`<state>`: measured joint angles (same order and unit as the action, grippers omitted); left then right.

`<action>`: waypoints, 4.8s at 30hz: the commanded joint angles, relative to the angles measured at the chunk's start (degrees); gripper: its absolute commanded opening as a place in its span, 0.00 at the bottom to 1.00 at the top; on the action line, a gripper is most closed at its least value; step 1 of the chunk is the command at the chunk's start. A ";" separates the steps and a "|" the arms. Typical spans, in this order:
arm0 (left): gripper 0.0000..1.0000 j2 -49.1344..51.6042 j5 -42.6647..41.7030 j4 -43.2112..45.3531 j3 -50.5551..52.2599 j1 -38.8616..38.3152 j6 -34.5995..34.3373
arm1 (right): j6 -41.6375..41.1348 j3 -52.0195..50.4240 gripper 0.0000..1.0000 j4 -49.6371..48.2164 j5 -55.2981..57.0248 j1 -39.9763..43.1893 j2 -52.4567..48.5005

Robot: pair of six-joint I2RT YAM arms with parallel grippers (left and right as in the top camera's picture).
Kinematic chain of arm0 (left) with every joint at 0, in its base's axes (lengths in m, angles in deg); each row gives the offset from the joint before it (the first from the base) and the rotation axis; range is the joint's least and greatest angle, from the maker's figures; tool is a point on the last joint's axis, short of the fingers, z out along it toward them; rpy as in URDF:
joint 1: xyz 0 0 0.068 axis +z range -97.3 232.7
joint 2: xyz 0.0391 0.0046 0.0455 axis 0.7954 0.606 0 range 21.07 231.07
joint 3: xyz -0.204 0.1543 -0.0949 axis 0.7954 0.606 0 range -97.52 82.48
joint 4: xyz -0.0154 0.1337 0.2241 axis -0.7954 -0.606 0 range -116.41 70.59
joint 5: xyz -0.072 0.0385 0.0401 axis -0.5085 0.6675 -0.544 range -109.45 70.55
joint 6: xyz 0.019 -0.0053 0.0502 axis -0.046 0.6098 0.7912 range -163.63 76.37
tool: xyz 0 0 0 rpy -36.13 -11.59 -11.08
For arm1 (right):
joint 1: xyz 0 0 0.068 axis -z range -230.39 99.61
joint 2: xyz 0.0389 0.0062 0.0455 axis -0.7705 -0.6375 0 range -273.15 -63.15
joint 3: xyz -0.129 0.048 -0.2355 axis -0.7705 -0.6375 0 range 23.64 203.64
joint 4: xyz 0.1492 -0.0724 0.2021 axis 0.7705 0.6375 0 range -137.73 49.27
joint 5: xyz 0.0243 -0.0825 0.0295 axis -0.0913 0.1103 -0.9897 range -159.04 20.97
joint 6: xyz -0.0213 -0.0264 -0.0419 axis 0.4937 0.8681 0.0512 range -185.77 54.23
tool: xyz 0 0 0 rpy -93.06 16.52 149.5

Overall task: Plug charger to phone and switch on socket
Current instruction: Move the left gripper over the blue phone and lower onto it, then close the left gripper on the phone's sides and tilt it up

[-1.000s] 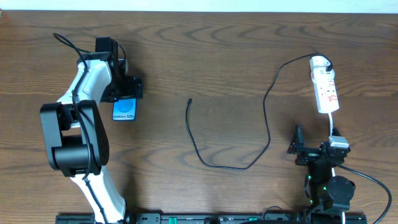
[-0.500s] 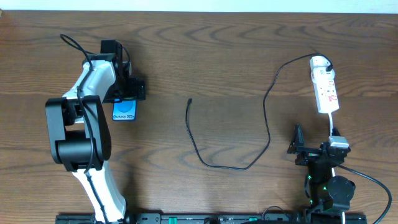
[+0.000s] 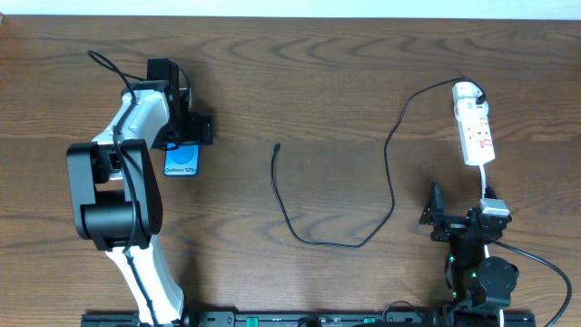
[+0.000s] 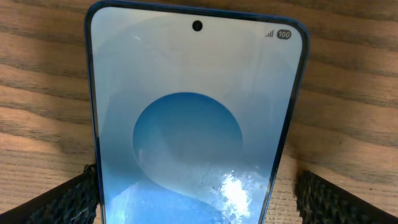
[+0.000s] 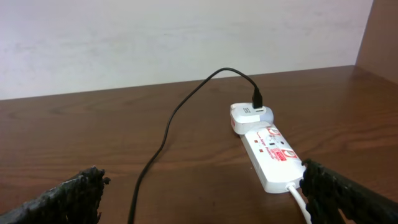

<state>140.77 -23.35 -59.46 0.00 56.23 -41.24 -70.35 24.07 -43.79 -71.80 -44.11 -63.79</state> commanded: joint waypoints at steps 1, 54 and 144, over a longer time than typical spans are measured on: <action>0.99 0.61 0.44 0.00 1.16 -0.09 -0.59 | -0.52 -0.11 0.99 0.17 0.26 -0.35 0.33; 0.77 0.59 -6.16 -10.45 1.16 -0.11 -28.46 | -0.52 -0.11 0.99 0.17 0.28 -0.35 0.33; 0.89 0.85 -0.96 -2.47 9.51 -0.09 -35.85 | -0.52 -0.11 0.99 0.15 0.28 -0.35 0.33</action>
<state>136.66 -24.84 -61.19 6.47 55.88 -75.22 -70.32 24.07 -43.79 -71.80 -44.11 -63.79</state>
